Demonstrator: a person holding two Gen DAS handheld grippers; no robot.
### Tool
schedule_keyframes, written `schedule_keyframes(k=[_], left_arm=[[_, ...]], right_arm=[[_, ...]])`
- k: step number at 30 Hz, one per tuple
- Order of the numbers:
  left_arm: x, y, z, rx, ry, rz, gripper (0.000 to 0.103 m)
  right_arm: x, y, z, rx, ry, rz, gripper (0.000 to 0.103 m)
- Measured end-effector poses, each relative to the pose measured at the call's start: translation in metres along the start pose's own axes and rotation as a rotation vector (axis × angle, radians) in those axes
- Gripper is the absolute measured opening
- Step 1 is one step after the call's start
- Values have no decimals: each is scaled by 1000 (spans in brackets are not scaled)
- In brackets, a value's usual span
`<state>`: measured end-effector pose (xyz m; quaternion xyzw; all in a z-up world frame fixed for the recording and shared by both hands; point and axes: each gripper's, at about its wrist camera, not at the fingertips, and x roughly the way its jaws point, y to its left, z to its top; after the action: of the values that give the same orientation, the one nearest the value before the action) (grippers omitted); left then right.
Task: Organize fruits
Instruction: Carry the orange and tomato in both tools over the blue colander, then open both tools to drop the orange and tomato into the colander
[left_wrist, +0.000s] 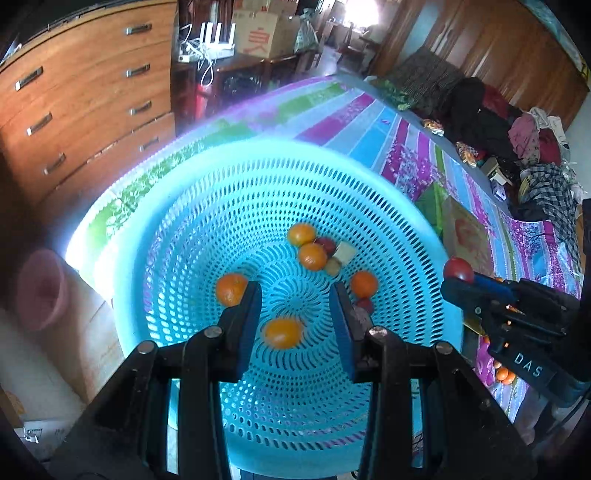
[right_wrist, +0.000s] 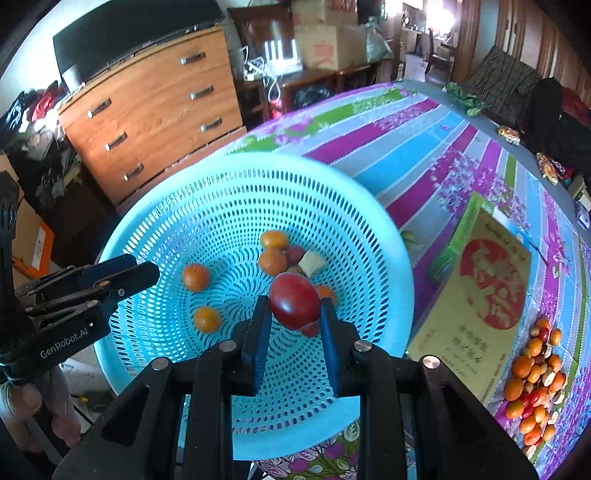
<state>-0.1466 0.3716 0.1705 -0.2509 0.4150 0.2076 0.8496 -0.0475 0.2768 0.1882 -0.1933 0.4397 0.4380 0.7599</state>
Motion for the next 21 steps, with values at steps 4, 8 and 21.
schedule_keyframes(k=[4,8,21], left_arm=[[7,10,2,-12,20,1,39],[9,13,1,-16,25,-3,39],[13,18,1,-32,31,-10,77]], right_arm=[[11,2,-2,4,24,6,29],[15,3,-3,3,32,11,29],[20,3,-3,18,28,27,45]])
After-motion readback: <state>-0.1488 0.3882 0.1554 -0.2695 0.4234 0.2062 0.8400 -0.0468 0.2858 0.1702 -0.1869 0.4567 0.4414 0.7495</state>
